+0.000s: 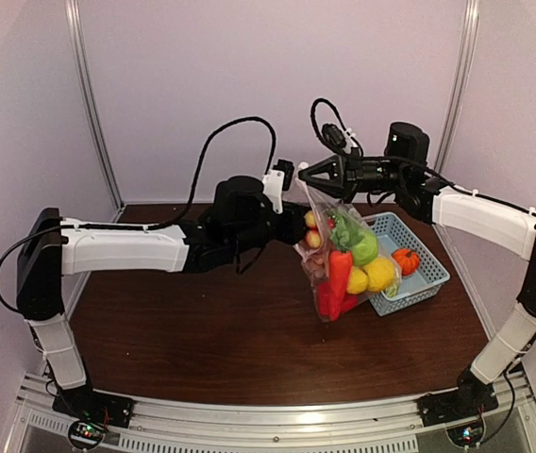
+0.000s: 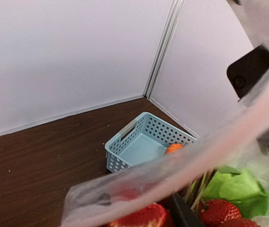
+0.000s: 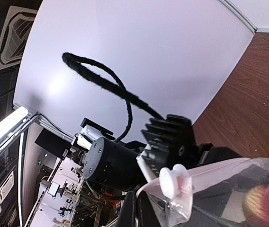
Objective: Place the food in the zip-top bag and seal the zipper
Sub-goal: Adjust the fake fruit in the zipper food storage bag, then adjust the zipper food storage bag at the center of the board, then pick up the fake vegetable from the bin.
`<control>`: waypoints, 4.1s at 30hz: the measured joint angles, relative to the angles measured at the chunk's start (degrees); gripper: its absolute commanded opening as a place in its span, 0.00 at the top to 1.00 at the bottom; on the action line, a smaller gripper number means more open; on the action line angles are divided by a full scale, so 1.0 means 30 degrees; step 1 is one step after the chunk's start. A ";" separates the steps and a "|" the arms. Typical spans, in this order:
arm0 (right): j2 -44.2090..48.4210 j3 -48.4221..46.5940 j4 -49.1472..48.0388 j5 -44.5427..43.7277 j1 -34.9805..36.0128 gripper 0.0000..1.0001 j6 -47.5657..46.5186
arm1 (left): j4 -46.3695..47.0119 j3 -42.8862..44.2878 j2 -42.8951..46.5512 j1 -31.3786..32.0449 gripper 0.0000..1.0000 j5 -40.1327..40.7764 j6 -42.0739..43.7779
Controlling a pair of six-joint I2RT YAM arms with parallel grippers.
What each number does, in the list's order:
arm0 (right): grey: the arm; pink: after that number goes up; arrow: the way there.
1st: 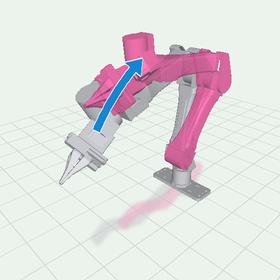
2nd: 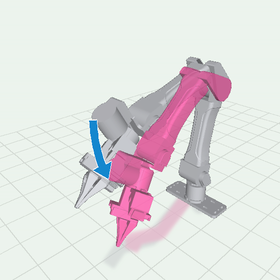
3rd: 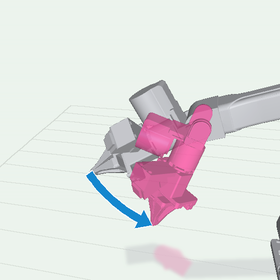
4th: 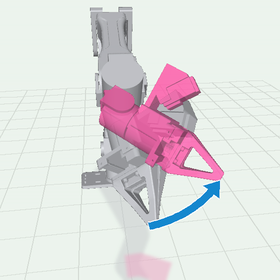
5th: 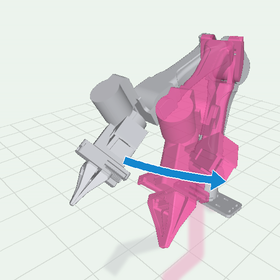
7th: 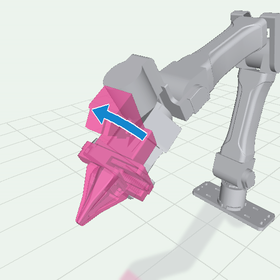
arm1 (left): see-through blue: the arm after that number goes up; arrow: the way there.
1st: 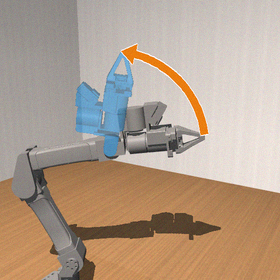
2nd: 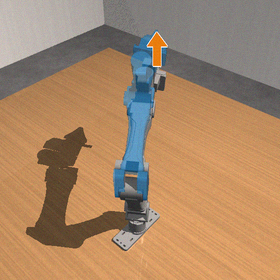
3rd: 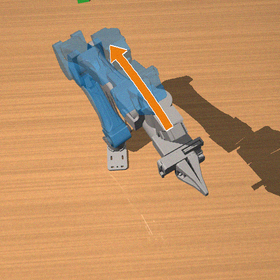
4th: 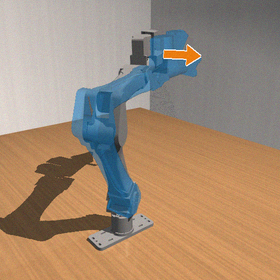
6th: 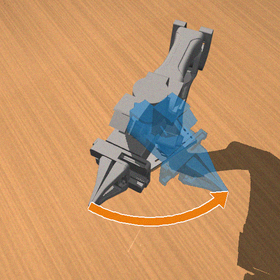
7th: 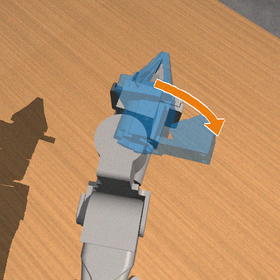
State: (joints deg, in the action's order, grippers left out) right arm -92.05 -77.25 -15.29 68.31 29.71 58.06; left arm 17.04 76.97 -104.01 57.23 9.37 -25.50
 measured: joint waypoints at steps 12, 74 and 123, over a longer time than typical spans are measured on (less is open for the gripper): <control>0.0000 -0.0007 -0.3104 0.0962 -0.0874 1.00 0.2004 | -0.2273 0.0073 0.3337 0.0306 0.02 0.0532 0.0918; -0.5085 -0.9974 1.5693 -0.5974 -0.1559 0.96 -1.5336 | -0.9049 -0.0226 0.6127 -0.0568 1.00 0.3716 -0.1326; -0.0029 0.4044 1.8957 -1.7267 -0.5581 0.23 -3.3856 | -1.1715 -0.0459 0.5603 -0.0954 1.00 0.1195 -0.1093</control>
State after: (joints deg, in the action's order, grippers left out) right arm -92.14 -65.12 41.58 16.51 12.97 -43.51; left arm -18.11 75.59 -87.20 54.37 12.95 -28.77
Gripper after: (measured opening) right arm 0.743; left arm 0.008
